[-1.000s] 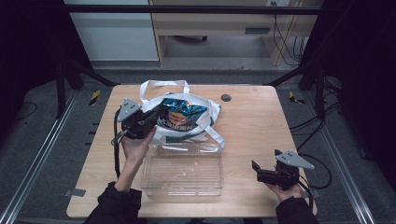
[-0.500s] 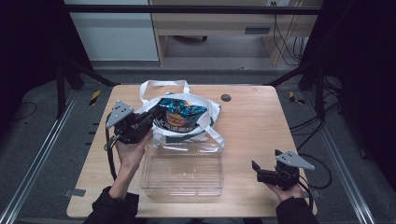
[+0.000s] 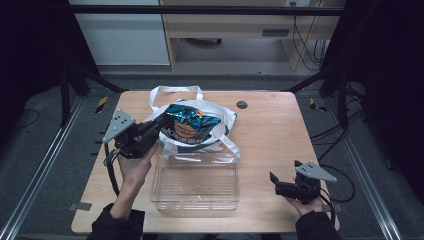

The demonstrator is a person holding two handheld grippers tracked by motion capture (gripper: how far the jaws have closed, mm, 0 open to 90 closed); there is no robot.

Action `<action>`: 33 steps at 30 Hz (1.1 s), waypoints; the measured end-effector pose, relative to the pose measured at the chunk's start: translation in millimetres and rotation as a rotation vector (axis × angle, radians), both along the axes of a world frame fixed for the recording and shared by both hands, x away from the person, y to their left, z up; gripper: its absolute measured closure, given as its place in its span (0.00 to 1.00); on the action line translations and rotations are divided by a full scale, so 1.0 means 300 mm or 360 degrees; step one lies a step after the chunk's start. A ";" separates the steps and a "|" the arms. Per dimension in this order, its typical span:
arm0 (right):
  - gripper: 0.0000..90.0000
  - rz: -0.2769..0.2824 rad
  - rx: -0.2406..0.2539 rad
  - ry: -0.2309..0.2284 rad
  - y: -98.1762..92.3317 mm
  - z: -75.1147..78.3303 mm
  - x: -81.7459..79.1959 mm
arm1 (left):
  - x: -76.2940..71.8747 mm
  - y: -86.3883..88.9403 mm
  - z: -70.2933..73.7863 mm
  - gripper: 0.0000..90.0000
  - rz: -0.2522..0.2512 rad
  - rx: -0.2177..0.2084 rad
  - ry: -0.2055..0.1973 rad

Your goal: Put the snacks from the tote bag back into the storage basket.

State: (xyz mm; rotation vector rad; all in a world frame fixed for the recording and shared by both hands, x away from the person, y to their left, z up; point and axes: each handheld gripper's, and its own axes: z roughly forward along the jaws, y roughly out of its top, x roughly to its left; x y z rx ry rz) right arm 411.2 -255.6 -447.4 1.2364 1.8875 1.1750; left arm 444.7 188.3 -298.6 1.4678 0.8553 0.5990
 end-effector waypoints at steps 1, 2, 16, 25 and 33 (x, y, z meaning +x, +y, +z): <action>0.05 0.0000 0.0000 0.0000 0.000 0.000 0.000 | 0.000 0.000 0.000 1.00 0.0000 0.0000 0.0000; 0.05 -0.0001 0.0001 -0.0002 0.000 0.001 -0.001 | -0.011 -0.002 0.008 1.00 -0.0009 0.0000 -0.0011; 0.05 0.0000 0.0003 0.0000 -0.001 0.002 -0.002 | -0.110 -0.008 -0.005 1.00 -0.0086 -0.0012 -0.0051; 0.05 -0.0001 0.0007 -0.0002 -0.001 0.001 -0.004 | -0.159 -0.020 -0.047 1.00 -0.0137 0.0015 -0.0037; 0.05 0.0000 0.0005 -0.0007 -0.003 0.002 -0.006 | -0.181 -0.028 -0.072 1.00 -0.0157 0.0048 -0.0018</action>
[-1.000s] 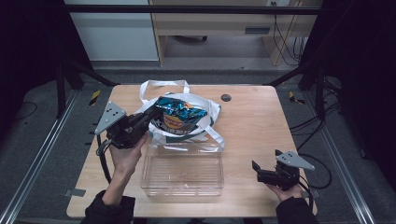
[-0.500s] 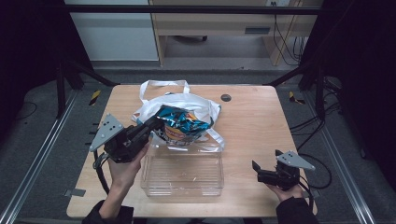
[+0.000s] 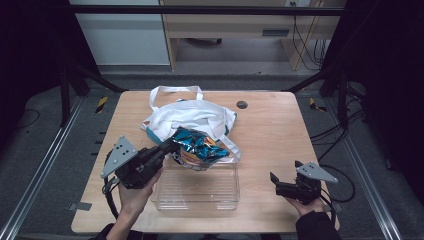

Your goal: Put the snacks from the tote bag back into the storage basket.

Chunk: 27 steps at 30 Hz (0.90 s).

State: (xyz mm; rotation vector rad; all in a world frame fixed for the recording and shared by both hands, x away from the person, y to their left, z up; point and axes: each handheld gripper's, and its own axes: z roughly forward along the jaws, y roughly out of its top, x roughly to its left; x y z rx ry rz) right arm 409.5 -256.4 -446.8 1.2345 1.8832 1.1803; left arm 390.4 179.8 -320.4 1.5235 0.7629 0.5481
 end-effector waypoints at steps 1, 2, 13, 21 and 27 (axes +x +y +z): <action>0.06 -0.0002 0.0001 0.0002 0.000 0.000 0.000 | -0.006 -0.002 -0.008 1.00 -0.0001 0.0000 0.0008; 0.06 -0.0002 0.0001 0.0002 0.000 0.000 0.000 | -0.006 -0.002 -0.008 1.00 -0.0001 0.0000 0.0008; 0.06 0.0000 -0.0023 -0.0002 -0.001 0.001 -0.002 | -0.038 -0.009 -0.072 1.00 -0.0014 0.0045 0.0084; 0.06 0.0000 -0.0021 -0.0005 -0.003 0.002 -0.005 | -0.054 -0.022 -0.115 1.00 -0.0020 0.0078 0.0131; 0.06 -0.0002 -0.0021 -0.0004 -0.004 0.002 -0.006 | -0.067 -0.030 -0.148 1.00 -0.0032 0.0102 0.0167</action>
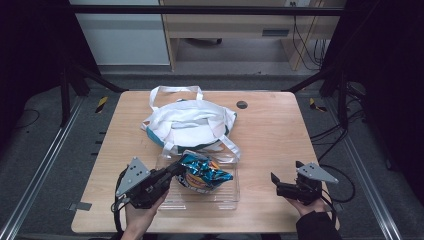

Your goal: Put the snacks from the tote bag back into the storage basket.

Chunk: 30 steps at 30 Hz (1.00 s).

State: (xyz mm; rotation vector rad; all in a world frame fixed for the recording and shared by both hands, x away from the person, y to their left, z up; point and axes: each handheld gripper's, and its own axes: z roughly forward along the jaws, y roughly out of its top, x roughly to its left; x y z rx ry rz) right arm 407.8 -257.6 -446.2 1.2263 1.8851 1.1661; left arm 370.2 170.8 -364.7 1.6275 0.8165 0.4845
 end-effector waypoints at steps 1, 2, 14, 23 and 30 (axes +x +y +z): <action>0.06 0.0000 -0.0001 0.0000 -0.001 0.000 0.000 | -0.002 -0.002 -0.013 1.00 0.0002 0.0013 0.0017; 0.06 0.0000 -0.0001 0.0002 -0.001 -0.001 0.001 | -0.002 -0.002 -0.013 1.00 0.0002 0.0013 0.0017; 0.06 0.0004 0.0000 0.0013 0.000 -0.003 0.002 | 0.000 0.017 -0.061 1.00 0.0039 0.0045 0.0086; 0.06 0.0004 -0.0002 0.0013 0.000 -0.003 0.002 | 0.004 0.030 -0.081 0.99 0.0089 0.0078 0.0116; 0.06 0.0003 -0.0004 0.0017 0.001 -0.005 0.004 | 0.016 0.024 -0.086 0.99 0.0136 0.0081 0.0102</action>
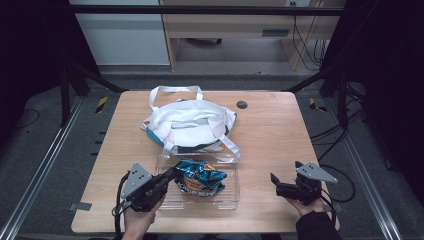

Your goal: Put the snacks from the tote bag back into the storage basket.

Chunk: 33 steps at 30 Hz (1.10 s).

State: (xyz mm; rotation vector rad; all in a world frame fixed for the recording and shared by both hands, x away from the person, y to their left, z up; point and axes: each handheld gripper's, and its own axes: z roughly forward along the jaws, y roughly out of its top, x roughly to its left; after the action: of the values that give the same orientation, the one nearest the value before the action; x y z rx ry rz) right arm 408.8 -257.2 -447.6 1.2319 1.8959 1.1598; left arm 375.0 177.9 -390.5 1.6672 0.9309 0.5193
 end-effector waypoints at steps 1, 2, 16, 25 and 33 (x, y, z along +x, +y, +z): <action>0.06 0.0001 -0.0001 -0.0003 0.000 0.000 0.000 | 0.004 -0.001 -0.001 0.99 0.0010 -0.0008 0.0007; 0.06 0.0002 -0.0004 -0.0003 0.000 0.000 0.000 | 0.007 -0.002 -0.002 0.99 0.0021 -0.0013 0.0007; 0.06 -0.0001 -0.0009 0.0018 0.000 -0.008 0.007 | 0.090 -0.031 0.020 0.99 0.0053 -0.0067 0.0104; 0.06 -0.0004 -0.0008 0.0022 0.001 -0.012 0.008 | 0.126 -0.040 0.021 0.99 0.0074 -0.0074 0.0110; 0.06 -0.0005 -0.0009 0.0025 0.000 -0.012 0.009 | 0.163 -0.054 0.025 0.99 0.0097 -0.0069 0.0110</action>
State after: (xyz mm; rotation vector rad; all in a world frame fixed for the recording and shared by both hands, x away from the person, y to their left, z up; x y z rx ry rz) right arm 411.4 -257.1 -451.2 1.2439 1.9069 1.1454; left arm 424.0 161.7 -382.9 1.6305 1.0389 0.4820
